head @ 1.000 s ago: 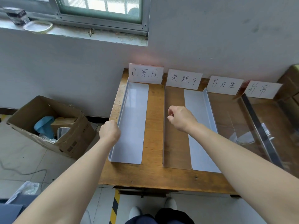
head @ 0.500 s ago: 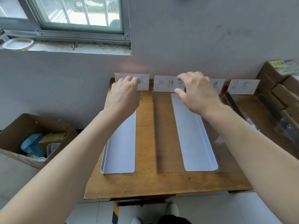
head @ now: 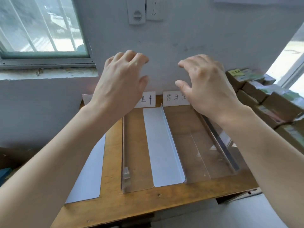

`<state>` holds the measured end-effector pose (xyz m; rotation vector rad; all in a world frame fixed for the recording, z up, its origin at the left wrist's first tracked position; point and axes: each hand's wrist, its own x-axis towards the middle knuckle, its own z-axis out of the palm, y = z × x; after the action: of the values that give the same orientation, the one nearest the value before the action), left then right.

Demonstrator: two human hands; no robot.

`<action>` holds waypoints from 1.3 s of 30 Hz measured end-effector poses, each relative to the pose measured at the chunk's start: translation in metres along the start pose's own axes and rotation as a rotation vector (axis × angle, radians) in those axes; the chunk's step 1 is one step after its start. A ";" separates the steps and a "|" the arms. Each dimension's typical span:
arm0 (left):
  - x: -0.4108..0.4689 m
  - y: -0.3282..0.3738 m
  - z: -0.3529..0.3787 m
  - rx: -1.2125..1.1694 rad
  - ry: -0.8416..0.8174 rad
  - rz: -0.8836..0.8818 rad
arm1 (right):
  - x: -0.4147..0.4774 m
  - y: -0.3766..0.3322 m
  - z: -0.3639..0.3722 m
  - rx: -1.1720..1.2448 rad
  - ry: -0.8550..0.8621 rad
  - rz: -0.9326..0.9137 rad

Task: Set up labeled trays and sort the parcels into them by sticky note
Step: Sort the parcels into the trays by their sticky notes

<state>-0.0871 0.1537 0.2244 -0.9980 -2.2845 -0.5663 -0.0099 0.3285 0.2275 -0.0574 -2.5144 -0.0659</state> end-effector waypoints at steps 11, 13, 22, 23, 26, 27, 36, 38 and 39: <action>0.063 0.173 0.061 0.013 0.089 -0.022 | -0.044 0.174 -0.048 0.022 0.061 -0.042; 0.070 0.196 0.074 0.024 0.076 -0.002 | -0.050 0.200 -0.054 0.016 0.059 -0.021; 0.110 0.262 0.121 -0.010 0.088 0.168 | -0.074 0.275 -0.068 -0.071 0.069 0.107; 0.114 0.269 0.126 -0.034 0.086 0.186 | -0.077 0.281 -0.069 -0.084 0.057 0.128; 0.126 0.288 0.143 -0.102 0.088 0.231 | -0.086 0.301 -0.073 -0.122 0.055 0.177; 0.129 0.295 0.149 -0.124 0.081 0.244 | -0.089 0.308 -0.075 -0.132 0.062 0.196; 0.149 0.383 0.213 -0.306 -0.035 0.295 | -0.125 0.402 -0.101 -0.109 0.046 0.372; 0.151 0.409 0.232 -0.351 -0.082 0.271 | -0.137 0.436 -0.103 -0.095 0.023 0.415; 0.151 0.423 0.243 -0.369 -0.104 0.252 | -0.144 0.457 -0.101 -0.090 0.005 0.435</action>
<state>0.0703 0.6393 0.2051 -1.4982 -2.1372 -0.8623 0.1920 0.7742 0.2406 -0.6346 -2.4365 -0.0007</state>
